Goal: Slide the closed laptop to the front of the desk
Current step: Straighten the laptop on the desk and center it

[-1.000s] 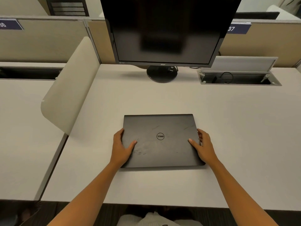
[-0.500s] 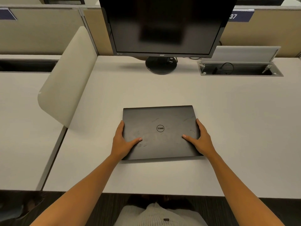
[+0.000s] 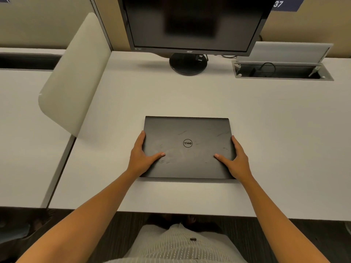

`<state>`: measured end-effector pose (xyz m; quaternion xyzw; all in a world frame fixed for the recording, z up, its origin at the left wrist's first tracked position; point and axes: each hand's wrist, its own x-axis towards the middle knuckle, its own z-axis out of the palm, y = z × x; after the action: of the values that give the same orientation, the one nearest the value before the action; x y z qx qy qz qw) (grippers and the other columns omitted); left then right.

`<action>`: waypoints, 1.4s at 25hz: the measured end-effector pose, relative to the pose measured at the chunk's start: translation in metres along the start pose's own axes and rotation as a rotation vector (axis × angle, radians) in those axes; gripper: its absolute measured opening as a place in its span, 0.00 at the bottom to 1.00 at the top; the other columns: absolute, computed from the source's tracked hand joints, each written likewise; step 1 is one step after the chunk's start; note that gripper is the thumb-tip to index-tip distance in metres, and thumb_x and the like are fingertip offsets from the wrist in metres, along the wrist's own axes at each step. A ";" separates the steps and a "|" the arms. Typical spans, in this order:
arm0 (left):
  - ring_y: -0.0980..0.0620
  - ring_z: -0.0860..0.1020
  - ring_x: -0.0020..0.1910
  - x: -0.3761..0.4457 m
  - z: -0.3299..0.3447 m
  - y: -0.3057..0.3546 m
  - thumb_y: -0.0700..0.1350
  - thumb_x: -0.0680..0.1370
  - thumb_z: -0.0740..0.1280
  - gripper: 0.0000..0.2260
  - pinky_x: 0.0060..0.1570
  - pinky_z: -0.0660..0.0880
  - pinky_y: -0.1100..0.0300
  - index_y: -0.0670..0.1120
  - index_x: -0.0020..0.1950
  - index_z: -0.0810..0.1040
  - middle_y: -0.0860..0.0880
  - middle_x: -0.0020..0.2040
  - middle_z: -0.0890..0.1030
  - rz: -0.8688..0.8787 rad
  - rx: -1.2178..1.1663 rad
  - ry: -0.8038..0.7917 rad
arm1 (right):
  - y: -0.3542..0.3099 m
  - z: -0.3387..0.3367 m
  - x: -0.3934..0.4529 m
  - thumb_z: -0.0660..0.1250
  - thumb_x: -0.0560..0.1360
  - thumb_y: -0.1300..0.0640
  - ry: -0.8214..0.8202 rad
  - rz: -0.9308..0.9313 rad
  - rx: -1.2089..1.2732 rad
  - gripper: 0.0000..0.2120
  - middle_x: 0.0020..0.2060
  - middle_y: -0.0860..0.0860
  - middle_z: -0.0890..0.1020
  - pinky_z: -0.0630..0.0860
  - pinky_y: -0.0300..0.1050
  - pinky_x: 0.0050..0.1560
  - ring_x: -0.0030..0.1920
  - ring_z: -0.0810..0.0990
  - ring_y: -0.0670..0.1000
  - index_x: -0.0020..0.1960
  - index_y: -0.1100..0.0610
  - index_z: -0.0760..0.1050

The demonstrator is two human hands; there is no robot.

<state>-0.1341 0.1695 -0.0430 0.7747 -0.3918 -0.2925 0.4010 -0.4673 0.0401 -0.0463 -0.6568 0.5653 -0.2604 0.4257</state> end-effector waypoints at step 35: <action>0.53 0.61 0.78 -0.033 0.008 -0.003 0.56 0.66 0.82 0.52 0.73 0.60 0.61 0.50 0.83 0.57 0.53 0.81 0.61 -0.034 -0.013 -0.008 | 0.013 -0.010 -0.031 0.74 0.67 0.39 -0.007 -0.024 -0.016 0.48 0.77 0.46 0.64 0.64 0.41 0.67 0.74 0.66 0.50 0.81 0.49 0.56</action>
<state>-0.1563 0.1955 -0.0445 0.7774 -0.3784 -0.3049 0.3994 -0.4896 0.0672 -0.0483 -0.6677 0.5582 -0.2586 0.4191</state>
